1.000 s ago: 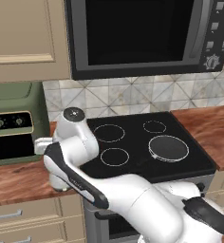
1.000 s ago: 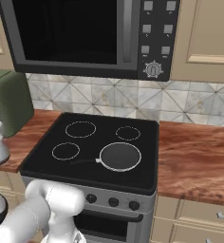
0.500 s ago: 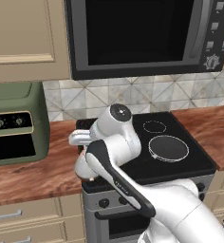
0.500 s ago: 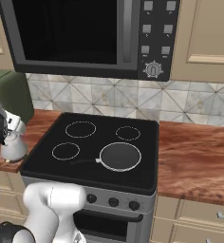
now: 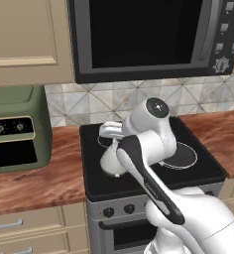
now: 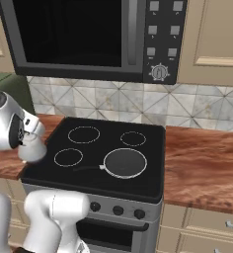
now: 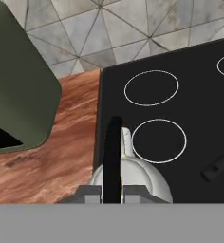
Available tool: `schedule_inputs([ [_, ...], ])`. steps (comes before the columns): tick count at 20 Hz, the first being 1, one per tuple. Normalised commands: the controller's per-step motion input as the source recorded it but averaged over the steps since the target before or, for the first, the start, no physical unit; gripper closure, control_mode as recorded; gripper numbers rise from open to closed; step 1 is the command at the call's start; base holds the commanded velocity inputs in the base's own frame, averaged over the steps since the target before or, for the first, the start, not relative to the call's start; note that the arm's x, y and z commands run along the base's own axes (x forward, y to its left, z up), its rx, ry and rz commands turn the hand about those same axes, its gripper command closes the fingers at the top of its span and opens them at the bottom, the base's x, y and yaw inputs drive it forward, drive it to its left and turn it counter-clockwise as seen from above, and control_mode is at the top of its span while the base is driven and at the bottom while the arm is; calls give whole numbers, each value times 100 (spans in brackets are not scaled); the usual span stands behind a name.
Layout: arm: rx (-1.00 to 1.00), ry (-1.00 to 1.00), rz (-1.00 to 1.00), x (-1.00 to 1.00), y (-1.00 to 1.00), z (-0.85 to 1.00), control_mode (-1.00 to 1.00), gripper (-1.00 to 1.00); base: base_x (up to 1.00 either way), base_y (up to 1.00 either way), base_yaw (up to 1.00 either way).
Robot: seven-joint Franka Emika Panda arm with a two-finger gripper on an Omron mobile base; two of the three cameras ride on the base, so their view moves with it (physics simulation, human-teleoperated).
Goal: Pick the kettle from the counter and place it on a stove burner. Then turn the burner on.
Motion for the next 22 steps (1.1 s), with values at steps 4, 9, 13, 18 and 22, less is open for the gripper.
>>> schedule_inputs([
  [4, 0, -10, -28, 0, -50, 0, -100, 100, 0, 0, 0],
  [9, 0, -7, -31, 0, -42, 0, -100, 100, 0, 0, 0],
  [13, 2, -9, -12, -2, -15, 7, -100, 100, 0, 0, 0],
  [18, 5, -4, 0, 2, 0, 1, -100, 100, 0, 0, 0],
  [22, 0, 2, 0, 25, 0, 0, -100, 100, 0, 0, 0],
])
